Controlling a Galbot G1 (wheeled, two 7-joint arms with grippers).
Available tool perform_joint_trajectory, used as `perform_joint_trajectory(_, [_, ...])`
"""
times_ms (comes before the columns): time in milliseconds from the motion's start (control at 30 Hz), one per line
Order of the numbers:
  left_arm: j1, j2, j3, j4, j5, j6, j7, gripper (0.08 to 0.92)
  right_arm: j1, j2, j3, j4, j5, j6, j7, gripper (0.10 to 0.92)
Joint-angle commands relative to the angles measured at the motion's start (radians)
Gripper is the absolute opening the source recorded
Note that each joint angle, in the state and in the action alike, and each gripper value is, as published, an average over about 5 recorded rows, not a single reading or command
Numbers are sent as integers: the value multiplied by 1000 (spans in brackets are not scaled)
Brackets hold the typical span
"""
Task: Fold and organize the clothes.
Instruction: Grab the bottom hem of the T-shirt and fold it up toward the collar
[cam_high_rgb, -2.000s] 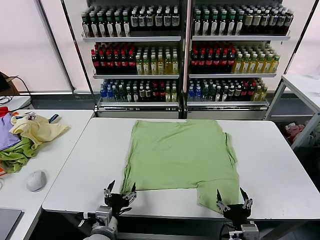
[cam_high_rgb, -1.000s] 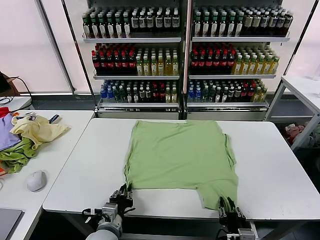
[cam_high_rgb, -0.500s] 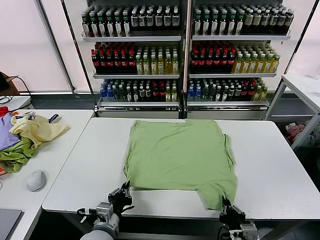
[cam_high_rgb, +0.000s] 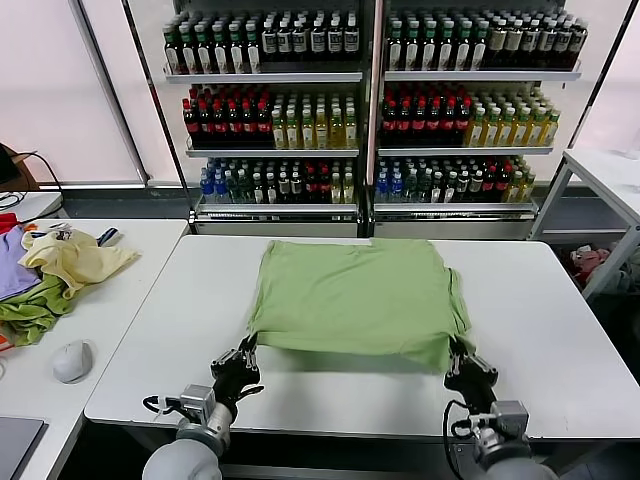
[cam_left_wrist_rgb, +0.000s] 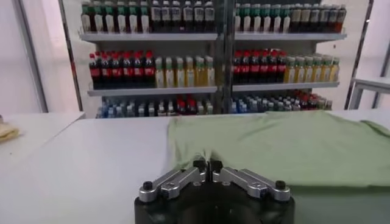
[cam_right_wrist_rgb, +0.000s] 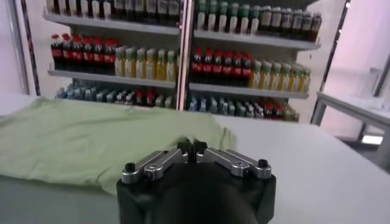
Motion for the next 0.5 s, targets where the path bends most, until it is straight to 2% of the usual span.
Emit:
perform_joint_trajectory(33, [-161, 33, 22, 137, -40, -15, -6, 100, 229, -28, -65, -163, 8, -3, -4, 134])
perform_joint_trajectory(500, [-324, 31, 125, 308, 30, 5, -11, 100, 401, -9, -139, -355, -44, -29, -18, 134])
